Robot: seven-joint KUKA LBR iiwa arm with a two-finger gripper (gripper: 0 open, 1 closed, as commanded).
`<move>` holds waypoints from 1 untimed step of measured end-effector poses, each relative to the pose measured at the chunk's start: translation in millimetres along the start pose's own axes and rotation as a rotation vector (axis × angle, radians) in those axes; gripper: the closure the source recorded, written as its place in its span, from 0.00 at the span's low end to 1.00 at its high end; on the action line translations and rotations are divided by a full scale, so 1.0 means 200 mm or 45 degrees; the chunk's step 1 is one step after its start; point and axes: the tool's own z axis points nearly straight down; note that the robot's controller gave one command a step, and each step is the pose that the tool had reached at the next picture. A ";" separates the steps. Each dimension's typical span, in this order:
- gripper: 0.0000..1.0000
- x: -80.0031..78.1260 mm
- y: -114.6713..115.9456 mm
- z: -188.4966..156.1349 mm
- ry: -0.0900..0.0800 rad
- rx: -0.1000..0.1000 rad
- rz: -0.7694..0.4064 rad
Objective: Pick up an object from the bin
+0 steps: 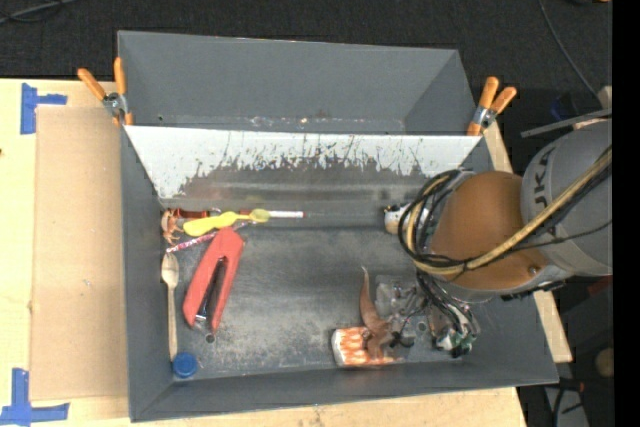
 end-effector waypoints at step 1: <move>1.00 0.00 0.00 0.00 0.000 0.000 -0.001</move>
Offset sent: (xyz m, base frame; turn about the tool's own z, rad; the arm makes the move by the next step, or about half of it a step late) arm 0.0015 0.0073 0.1381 -0.0409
